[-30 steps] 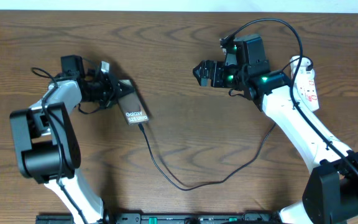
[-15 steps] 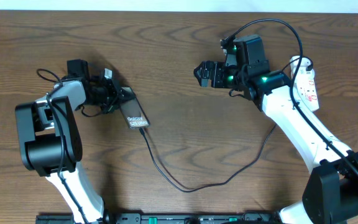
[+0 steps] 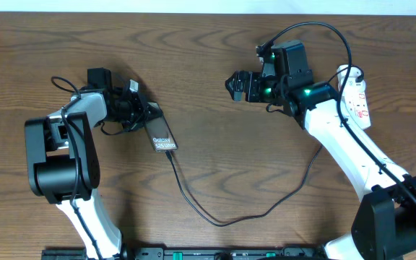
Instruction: Plug charger to phone and switch on socket
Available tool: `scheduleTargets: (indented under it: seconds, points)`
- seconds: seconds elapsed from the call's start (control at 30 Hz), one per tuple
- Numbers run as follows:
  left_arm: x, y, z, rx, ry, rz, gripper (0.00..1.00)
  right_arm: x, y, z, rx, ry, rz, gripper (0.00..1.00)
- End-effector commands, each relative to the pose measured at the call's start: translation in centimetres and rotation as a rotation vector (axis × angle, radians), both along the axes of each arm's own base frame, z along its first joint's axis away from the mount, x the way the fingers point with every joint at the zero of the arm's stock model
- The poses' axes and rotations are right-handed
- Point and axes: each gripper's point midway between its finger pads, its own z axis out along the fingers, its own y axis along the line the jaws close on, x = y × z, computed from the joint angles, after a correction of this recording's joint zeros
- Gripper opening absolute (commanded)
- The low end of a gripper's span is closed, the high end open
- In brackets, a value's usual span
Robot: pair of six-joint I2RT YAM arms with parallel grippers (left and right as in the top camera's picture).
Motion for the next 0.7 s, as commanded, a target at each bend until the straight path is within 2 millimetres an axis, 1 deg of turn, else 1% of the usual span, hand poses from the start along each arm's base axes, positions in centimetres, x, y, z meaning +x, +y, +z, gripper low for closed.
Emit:
scheduleTargets:
  seconds: [0.0,0.2,0.37,0.67]
  points:
    - [-0.2,0.6,-1.3,0.058,0.024,-0.001,0.09,0.1,0.3,1.0,-0.001,-0.029,0.017,0.99]
    - [-0.2,0.7,-1.3,0.062,0.025,-0.001,0.09,0.1,0.3,1.0,-0.001,-0.029,0.017,0.99]
    - [-0.2,1.8,-2.2,0.147,0.035,0.016,0.08,0.1,0.3,1.0,-0.001,-0.029,0.017,0.99]
    - [0.2,2.9,-2.8,0.216,0.027,0.031,0.07,0.1,0.3,1.0,-0.001,-0.029,0.017,0.99]
